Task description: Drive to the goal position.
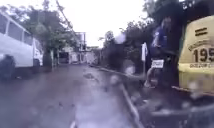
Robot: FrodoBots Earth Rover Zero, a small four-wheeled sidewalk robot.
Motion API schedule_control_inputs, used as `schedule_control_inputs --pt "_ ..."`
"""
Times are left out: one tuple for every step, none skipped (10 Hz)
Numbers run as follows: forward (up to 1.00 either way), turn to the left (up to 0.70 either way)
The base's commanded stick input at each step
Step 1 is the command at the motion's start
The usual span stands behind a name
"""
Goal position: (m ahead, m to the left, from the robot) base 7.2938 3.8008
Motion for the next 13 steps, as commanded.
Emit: schedule_control_inputs --pt "1.00 0.00" --pt "1.00 0.00" --pt "1.00 0.00" --pt "1.00 0.00" --pt "1.00 0.00" --pt "1.00 0.00" --pt "1.00 0.00" --pt "1.00 0.00" --pt "1.00 0.18" --pt "1.00 0.27" --pt "1.00 0.27" --pt "1.00 0.13" --pt "1.00 0.00"
